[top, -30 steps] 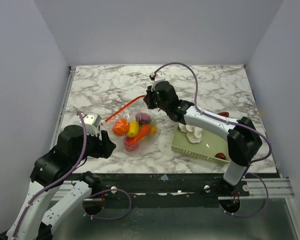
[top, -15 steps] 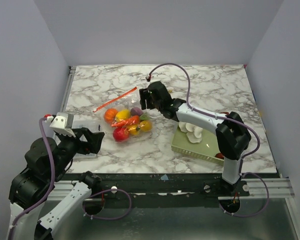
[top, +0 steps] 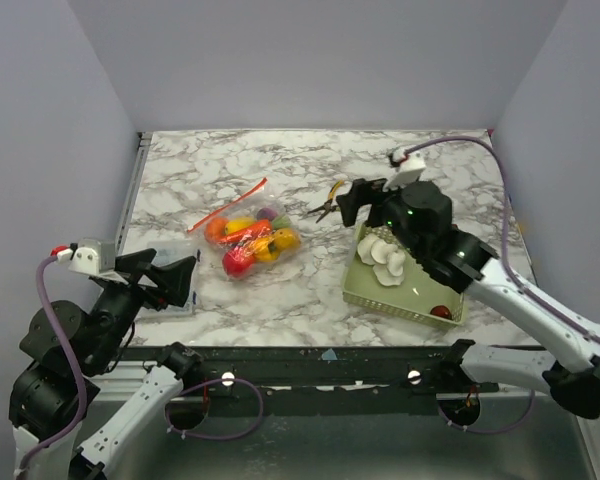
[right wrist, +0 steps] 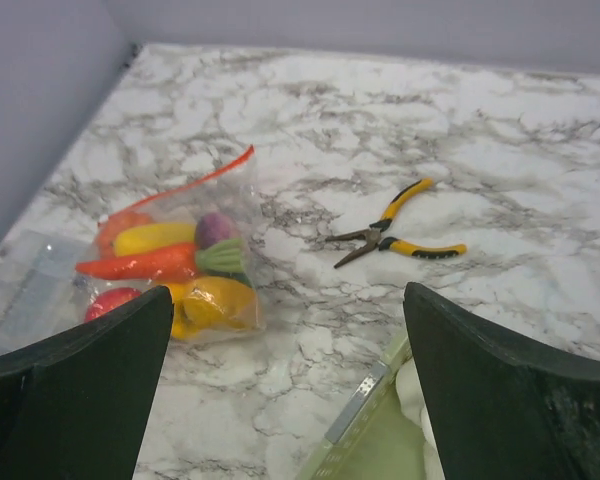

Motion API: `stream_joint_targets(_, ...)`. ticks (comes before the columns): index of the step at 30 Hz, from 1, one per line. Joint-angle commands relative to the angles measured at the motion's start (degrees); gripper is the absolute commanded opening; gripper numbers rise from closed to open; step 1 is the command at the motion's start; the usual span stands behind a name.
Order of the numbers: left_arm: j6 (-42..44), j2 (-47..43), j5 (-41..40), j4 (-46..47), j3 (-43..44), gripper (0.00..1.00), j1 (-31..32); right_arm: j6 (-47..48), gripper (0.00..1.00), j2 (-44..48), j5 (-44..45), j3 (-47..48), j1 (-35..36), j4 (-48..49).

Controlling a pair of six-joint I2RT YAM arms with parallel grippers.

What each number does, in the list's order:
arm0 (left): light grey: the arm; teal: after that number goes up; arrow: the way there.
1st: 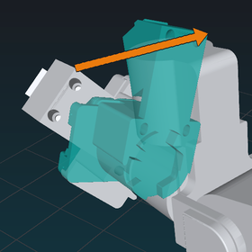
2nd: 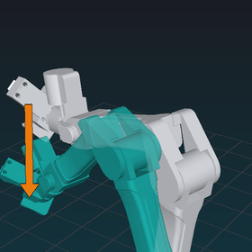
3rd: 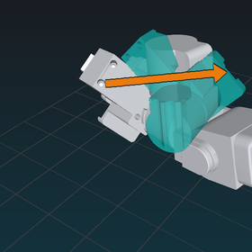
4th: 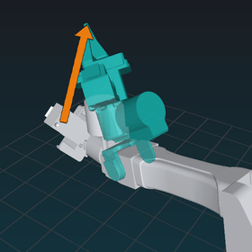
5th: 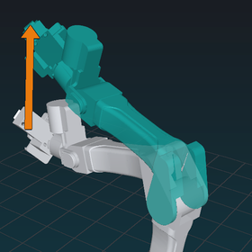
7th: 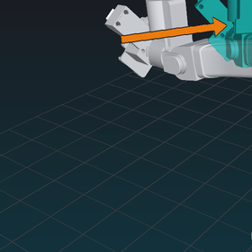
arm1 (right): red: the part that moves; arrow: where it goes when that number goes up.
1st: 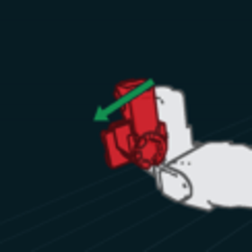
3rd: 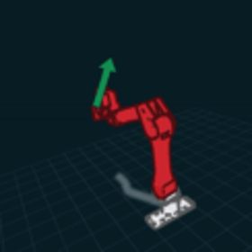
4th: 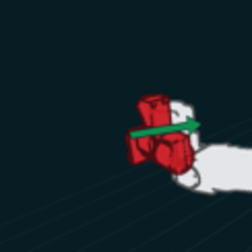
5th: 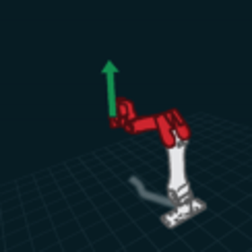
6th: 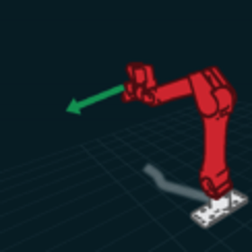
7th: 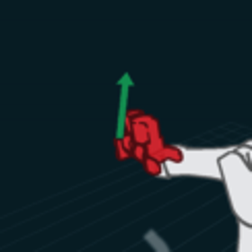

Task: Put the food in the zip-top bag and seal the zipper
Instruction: Place the zipper food storage bag at the center of the board, then reset both arms

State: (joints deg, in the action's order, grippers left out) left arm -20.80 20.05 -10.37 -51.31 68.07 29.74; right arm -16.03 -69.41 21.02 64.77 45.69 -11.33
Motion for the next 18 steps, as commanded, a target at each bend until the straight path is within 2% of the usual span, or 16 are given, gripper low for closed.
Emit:
stream_joint_targets(1, 1.02, -2.89, -2.91, 8.66, -1.68, 0.89, 0.06, -1.18, 1.00, 11.39, 4.18, -3.52, 0.35, -6.08)
stream_joint_targets(7, 0.27, -4.99, -3.43, 16.26, -2.68, 0.91, 0.06, -5.59, 1.00, 22.35, 3.49, 0.55, 0.29, -14.03)
stream_joint_targets(13, -0.62, -7.14, -4.61, 19.69, -3.74, 0.91, 0.06, -6.40, 1.00, 30.78, 3.68, 2.95, 0.32, -14.08)
stream_joint_targets(18, -0.91, -7.68, -4.96, 19.41, -3.85, 0.91, 0.06, -6.49, 1.00, 33.72, 4.65, 4.36, 0.34, -12.62)
